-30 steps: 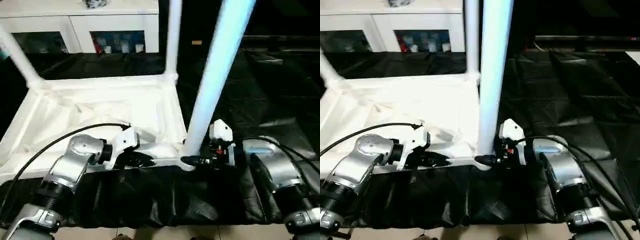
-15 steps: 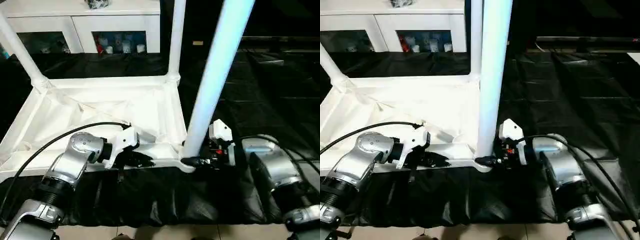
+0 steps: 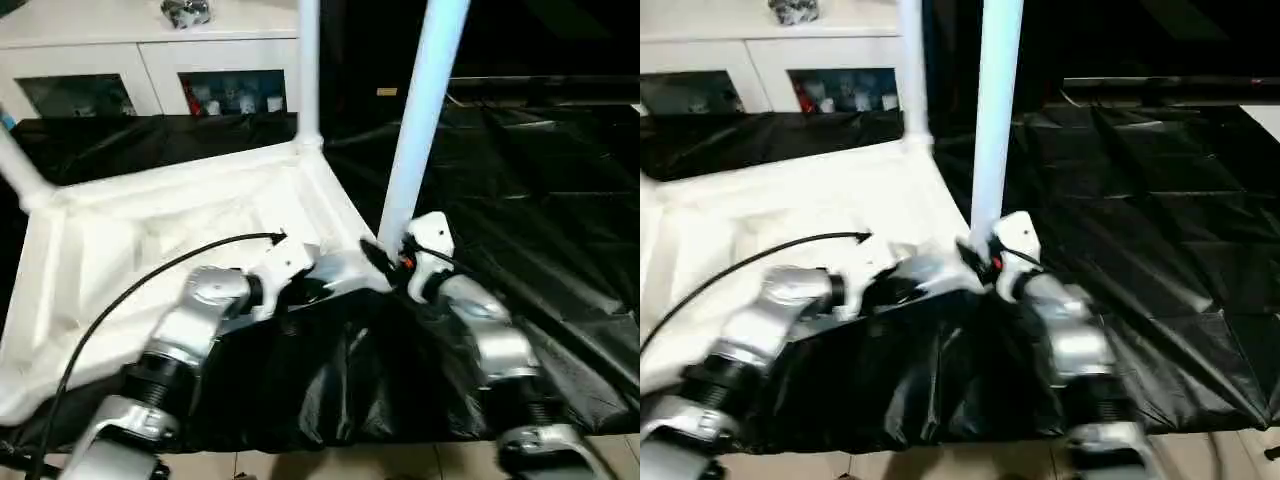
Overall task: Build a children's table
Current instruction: Rotate leg to tighten
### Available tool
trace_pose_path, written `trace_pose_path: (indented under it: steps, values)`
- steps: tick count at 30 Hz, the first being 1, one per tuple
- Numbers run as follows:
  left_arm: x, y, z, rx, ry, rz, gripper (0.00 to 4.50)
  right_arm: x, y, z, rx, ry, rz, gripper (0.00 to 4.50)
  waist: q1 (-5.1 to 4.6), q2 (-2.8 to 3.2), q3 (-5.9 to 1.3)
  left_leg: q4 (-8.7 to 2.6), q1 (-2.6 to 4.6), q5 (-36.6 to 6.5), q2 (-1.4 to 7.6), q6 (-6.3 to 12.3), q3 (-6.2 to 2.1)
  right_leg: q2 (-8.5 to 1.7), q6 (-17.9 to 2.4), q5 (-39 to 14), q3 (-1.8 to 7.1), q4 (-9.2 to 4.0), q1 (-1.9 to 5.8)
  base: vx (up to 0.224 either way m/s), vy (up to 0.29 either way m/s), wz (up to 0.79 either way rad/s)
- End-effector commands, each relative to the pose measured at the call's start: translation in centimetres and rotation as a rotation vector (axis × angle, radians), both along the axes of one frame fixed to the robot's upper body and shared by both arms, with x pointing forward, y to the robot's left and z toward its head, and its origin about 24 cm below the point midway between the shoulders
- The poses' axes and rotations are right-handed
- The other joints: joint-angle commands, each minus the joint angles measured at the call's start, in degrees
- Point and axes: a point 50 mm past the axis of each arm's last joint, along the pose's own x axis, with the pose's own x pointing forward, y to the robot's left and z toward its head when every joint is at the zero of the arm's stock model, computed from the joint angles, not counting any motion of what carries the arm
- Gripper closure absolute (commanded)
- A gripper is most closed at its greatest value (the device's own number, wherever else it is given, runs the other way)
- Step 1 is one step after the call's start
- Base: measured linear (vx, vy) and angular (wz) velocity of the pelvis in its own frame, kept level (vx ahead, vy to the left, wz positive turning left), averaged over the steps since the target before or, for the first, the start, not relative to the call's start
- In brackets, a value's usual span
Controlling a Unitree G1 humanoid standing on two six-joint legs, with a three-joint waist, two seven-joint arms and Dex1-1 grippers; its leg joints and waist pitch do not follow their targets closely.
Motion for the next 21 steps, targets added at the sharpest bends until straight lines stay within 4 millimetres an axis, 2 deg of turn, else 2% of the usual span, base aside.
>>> trace_pose_path:
  steps: [1,3,6,7,8,9,11,16,17,20,21]
  values:
    - [-0.1,-3.7,1.1,-0.083,-0.067,-0.056,4.50,-2.1,5.8,-2.1,0.063,0.127,0.229,1.71,-0.08,-0.76,-1.88,-4.41,-0.24,-13.9,0.39,0.64,0.29,-1.18,-9.2,-14.8,0.98,-4.72,1.55,0.000,0.000,0.00]
    - [0.1,-3.2,1.2,-0.080,-0.068,-0.053,4.50,-2.1,5.6,-1.9,0.069,0.124,0.231,1.39,-0.08,-0.69,-1.84,-4.43,-0.34,-13.3,0.42,0.78,0.34,-1.15,-9.4,-13.6,0.96,-4.65,1.57,0.000,0.000,0.00]
    - [0.1,-1.9,1.2,-0.055,-0.071,-0.072,4.50,-2.2,4.6,-1.6,0.048,0.105,0.273,1.18,-0.15,-0.64,-2.01,-4.39,-0.44,-13.2,0.39,0.96,0.33,-1.13,-9.4,-12.9,0.92,-4.57,1.72,0.000,0.000,0.00]
    - [0.0,-0.9,1.2,-0.042,-0.071,-0.087,4.50,-2.3,3.7,-1.5,0.018,0.087,0.317,1.18,-0.03,-0.21,-2.24,-4.31,-0.28,-12.6,0.44,0.92,0.28,-1.15,-9.8,-11.4,0.89,-4.49,1.74,0.000,0.000,0.00]
    - [0.0,-0.5,1.2,-0.039,-0.067,-0.091,4.50,-2.4,3.3,-1.5,0.003,0.082,0.337,0.91,-0.08,-0.41,-2.37,-4.04,-0.33,-11.5,0.41,1.21,0.39,-1.00,-10.4,-8.2,0.89,-4.15,1.90,0.000,0.000,0.00]
    - [-0.1,-0.1,1.2,-0.034,-0.066,-0.107,4.50,-2.5,2.8,-1.4,-0.019,0.075,0.361,0.84,-0.05,-0.33,-2.45,-3.95,-0.39,-10.7,0.36,1.42,0.39,-0.98,-10.9,-6.6,0.84,-3.97,2.01,0.000,0.000,0.00]
    - [-0.4,0.5,1.2,-0.035,-0.050,-0.141,4.50,-2.7,1.8,-1.2,-0.052,0.063,0.429,0.82,-0.08,-0.24,-2.61,-3.66,-0.60,-7.9,0.35,2.41,0.39,-0.92,-12.4,-0.9,0.65,-3.38,2.28,0.000,0.000,0.00]
    - [-0.9,1.4,1.5,-0.053,-0.018,-0.210,4.50,-3.2,0.3,-0.6,-0.068,0.076,0.586,0.82,0.09,-0.40,-2.88,-3.02,-0.41,-5.4,0.36,5.33,0.58,-0.80,-15.6,6.1,0.64,-2.68,2.55,0.000,0.000,0.00]
    - [-0.9,1.8,1.6,-0.055,-0.001,-0.237,4.50,-3.7,-0.2,-0.4,-0.081,0.097,0.684,0.82,0.09,-0.38,-2.70,-3.08,-0.47,-5.6,0.40,5.92,0.61,-0.80,-16.2,6.0,0.54,-2.73,2.50,0.000,0.000,0.00]
    - [-1.0,2.3,1.6,-0.048,0.022,-0.274,4.50,-4.2,-1.0,-0.3,-0.132,0.135,0.831,0.82,0.49,-0.31,-2.60,-3.08,-0.31,-7.5,0.59,6.00,0.74,-0.81,-16.6,3.1,0.35,-2.82,2.52,0.000,0.000,0.00]
    - [-1.0,2.3,1.6,-0.048,0.022,-0.274,4.50,-4.2,-1.0,-0.3,-0.132,0.135,0.831,0.82,0.52,-0.40,-2.58,-3.07,-0.31,-7.6,0.62,5.97,0.77,-0.79,-16.6,2.8,0.36,-2.82,2.53,0.000,0.000,0.00]
